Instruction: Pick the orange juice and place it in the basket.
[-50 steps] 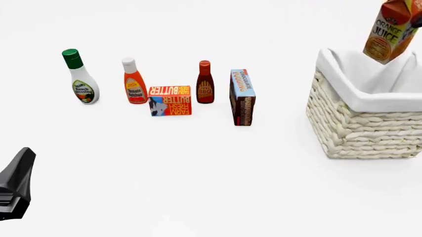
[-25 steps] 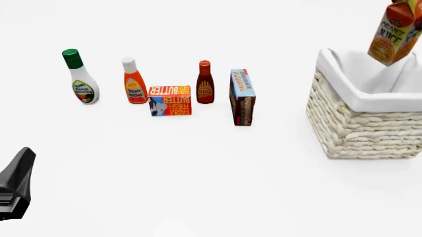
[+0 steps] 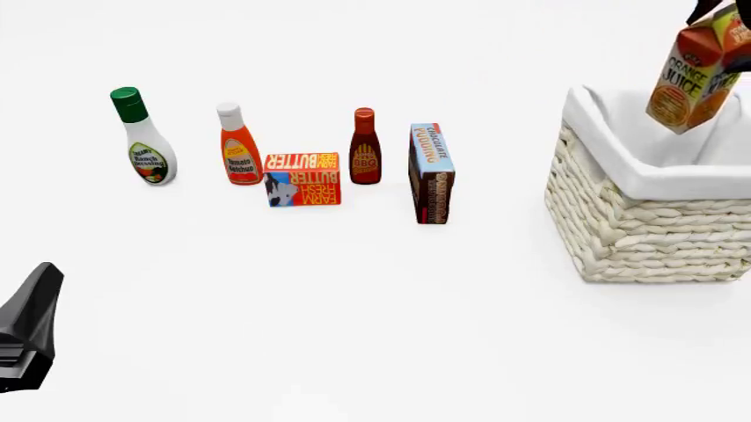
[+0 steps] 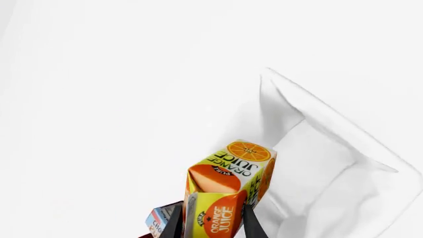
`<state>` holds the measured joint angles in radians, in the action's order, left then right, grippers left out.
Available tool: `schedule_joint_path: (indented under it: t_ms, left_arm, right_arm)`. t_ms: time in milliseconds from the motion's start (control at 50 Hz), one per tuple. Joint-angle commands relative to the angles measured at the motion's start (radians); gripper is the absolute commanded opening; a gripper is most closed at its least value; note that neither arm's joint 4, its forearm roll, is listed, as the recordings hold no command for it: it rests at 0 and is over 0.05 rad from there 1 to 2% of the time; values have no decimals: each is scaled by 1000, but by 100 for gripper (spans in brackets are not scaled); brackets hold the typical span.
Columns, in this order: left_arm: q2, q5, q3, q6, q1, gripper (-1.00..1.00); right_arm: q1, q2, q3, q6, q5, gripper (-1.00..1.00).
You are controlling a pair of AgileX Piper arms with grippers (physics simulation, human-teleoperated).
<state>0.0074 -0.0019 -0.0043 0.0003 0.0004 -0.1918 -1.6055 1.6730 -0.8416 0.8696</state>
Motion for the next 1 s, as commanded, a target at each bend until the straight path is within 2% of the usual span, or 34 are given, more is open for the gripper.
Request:
schedule_joint_path:
  t_ms: [20,320,580,1000]
  left_arm:
    - [0,0,0,0,0,100]
    - [0,0,0,0,0,100]
    - [0,0,0,0,0,100]
    - [0,0,0,0,0,100]
  right_arm:
    - [-19,-48,51,-25,10,-100]
    - [-52,-101,98,-39,42,-100]
    - [-41,-86,17,-60,40,-100]
    - [-79,-97,8,-32,68,-100]
